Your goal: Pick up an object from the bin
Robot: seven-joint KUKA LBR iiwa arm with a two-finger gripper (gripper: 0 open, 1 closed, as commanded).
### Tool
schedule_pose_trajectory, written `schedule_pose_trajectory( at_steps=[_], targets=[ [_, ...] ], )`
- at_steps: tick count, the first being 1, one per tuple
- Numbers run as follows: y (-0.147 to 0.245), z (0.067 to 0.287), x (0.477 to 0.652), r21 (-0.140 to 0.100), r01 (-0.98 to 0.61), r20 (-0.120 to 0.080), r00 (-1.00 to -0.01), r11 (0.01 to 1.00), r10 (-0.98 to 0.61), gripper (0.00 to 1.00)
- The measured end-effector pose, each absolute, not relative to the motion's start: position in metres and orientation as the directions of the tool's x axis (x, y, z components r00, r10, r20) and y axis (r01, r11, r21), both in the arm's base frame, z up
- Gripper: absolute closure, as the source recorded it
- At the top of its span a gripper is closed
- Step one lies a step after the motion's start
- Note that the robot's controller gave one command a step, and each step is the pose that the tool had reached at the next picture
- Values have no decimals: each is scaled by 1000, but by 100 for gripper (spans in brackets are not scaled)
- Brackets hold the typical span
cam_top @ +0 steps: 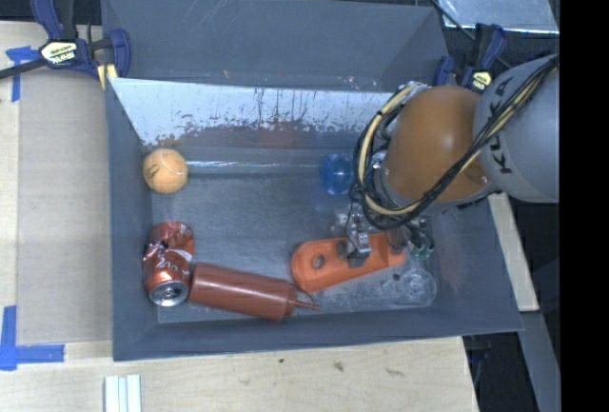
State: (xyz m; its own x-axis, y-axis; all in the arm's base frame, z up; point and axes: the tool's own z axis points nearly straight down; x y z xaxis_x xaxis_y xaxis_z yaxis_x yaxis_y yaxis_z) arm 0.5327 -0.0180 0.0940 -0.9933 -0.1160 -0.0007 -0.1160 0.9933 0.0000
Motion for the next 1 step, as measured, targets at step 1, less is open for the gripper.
schedule_pose_trajectory(
  at_steps=[1],
  targets=[
    [-18, 94, 533, 0, -115, -1, -993, 993, -115, 100]
  ],
)
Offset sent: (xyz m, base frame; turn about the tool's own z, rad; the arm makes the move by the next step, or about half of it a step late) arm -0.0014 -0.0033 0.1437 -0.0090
